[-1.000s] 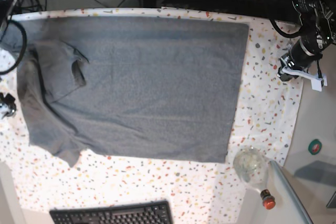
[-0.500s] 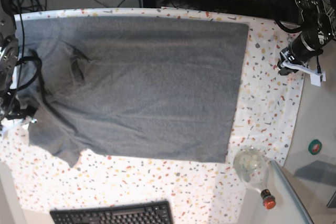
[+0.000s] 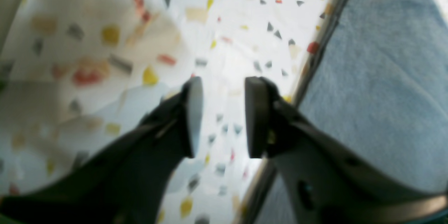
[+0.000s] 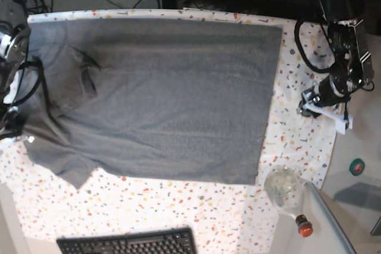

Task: Layout the t-shirt on the table in an organized manner, then fold the t-shirt properly
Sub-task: 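Grasp the shirt's side edge with both grippers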

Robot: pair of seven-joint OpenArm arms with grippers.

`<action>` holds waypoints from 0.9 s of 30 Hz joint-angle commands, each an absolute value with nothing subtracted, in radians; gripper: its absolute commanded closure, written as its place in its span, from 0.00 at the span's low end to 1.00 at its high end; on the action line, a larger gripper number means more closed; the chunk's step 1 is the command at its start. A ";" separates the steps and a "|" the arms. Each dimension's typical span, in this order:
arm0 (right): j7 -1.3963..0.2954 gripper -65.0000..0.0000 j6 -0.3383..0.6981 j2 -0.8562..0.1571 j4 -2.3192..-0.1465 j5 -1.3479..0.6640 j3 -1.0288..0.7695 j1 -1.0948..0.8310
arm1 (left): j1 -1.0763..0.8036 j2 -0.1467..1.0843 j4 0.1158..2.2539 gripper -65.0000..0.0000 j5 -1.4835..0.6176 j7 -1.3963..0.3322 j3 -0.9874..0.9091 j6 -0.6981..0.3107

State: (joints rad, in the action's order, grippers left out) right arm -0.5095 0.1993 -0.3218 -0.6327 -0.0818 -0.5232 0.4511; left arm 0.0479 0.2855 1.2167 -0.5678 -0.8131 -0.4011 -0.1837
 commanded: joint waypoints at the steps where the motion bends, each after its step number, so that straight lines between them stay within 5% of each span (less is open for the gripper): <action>1: -0.539 1.00 0.206 -0.318 -0.730 -0.087 -0.521 0.446 | 0.105 0.282 1.202 0.63 -0.562 -0.794 -0.381 -0.194; 9: -0.762 1.00 0.285 -0.171 -1.343 -0.087 -0.515 0.189 | 0.407 0.145 0.874 0.63 -0.317 -0.717 -0.351 -0.194; 19: -0.808 1.00 0.289 -0.159 -1.429 -0.085 -0.521 0.163 | 0.492 0.096 0.579 0.64 -0.214 -0.588 -0.363 -0.160; 21: -0.806 1.00 0.289 -0.159 -1.429 -0.085 -0.521 0.162 | 0.478 0.096 0.581 0.72 -0.214 -0.588 -0.363 -0.151; 23: -0.806 1.00 0.289 -0.159 -1.426 -0.085 -0.521 0.162 | 0.461 0.096 0.619 0.97 -0.214 -0.588 -0.363 -0.151; 27: -0.805 1.00 0.289 -0.159 -1.422 -0.085 -0.513 0.162 | 0.384 0.093 0.789 1.00 -0.216 -0.639 -0.367 -0.145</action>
